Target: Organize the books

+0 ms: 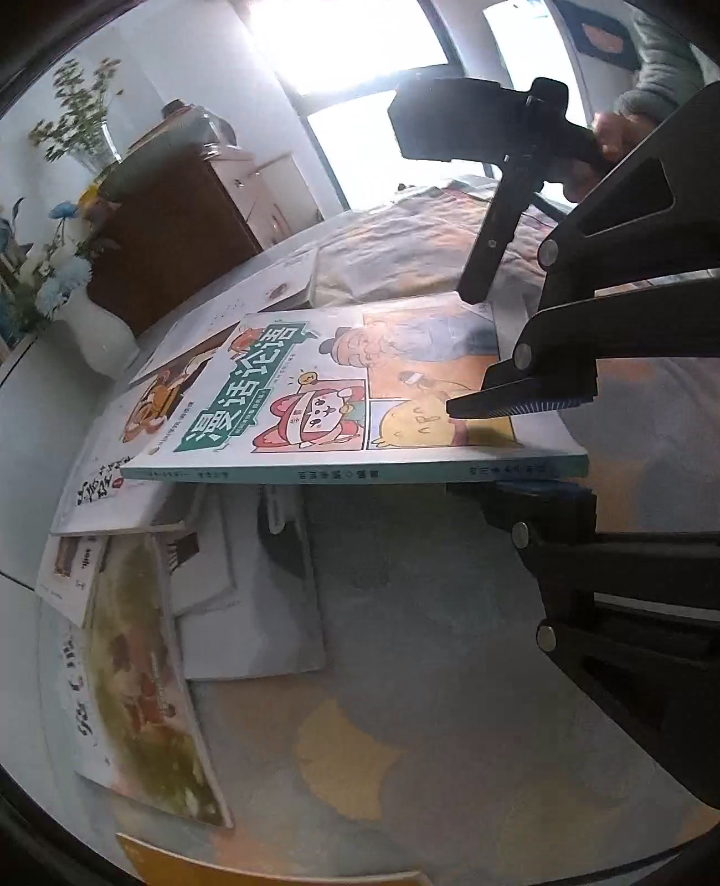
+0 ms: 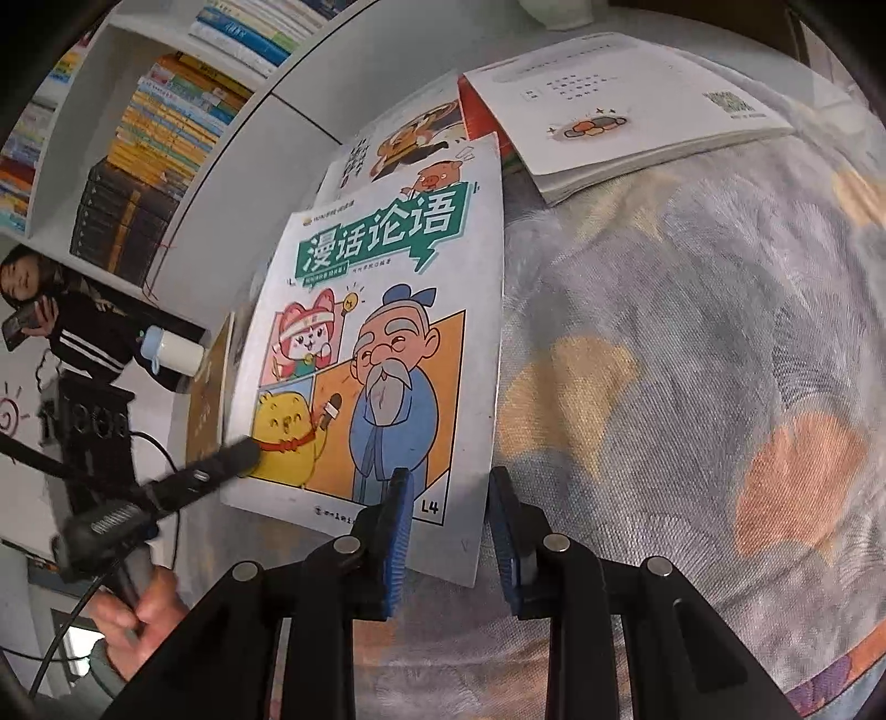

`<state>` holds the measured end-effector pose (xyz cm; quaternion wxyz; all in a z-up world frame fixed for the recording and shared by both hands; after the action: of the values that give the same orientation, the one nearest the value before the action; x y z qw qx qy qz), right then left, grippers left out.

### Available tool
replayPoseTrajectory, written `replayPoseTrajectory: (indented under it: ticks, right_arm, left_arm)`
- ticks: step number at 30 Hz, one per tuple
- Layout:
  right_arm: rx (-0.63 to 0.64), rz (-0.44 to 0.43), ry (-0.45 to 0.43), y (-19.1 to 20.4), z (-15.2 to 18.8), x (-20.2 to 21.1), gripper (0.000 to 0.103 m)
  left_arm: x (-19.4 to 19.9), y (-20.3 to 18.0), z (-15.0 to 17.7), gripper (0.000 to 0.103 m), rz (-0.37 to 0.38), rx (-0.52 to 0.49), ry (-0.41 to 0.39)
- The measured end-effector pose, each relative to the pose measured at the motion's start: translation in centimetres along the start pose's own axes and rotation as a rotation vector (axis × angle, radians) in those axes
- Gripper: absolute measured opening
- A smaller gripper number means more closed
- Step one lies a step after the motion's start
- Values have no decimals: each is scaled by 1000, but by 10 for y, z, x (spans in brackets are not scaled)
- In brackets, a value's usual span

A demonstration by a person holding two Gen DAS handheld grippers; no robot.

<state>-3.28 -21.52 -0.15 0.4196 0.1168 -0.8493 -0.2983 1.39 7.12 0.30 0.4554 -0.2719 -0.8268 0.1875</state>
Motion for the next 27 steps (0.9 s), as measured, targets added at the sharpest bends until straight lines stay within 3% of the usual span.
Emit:
replayPoseTrajectory:
  ticks: [5,9,13,16,20,21,22,23,25,27]
  right_arm:
    - [-60,-27,-3,-10,-1,4,26]
    - [-160,-73,3,-28,-1,9,26]
    - [-336,-181,45,-50,1,11,39]
    - [-412,-268,59,-59,5,15,53]
    - [-484,-339,46,-63,7,17,60]
    - [-502,-355,47,-64,7,17,58]
    - [-509,-359,36,-64,8,18,42]
    - [-509,-366,25,-64,7,19,37]
    - [-458,-326,11,-61,5,24,20]
    - [-309,-253,-3,-45,-1,34,16]
  left_arm:
    - [-6,-16,-7,15,80,41,9]
    - [7,-9,-16,15,276,252,-23]
    - [10,-17,-26,15,298,282,-38]
    - [4,-9,-26,15,356,392,-22]
    - [-5,-4,-20,15,393,480,-10]
    - [-6,-2,-19,15,389,482,-6]
    - [-5,-1,-18,15,364,464,-6]
    - [-3,0,-18,14,334,434,1]
    - [-5,-4,-18,13,215,311,38]
    - [-7,-14,-14,13,106,151,63]
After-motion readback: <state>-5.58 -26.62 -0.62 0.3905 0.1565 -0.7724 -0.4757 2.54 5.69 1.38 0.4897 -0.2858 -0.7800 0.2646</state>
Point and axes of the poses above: each gripper's, at about its wrist camera, not at the fingertips, and x roughly against the way its jaws point, y to its left, z to its underside, the point moved 1 cm from there along -x, roughly the way its jaws point, and after that the axes turned 14 degrees about -y, right-handed, at the moved point
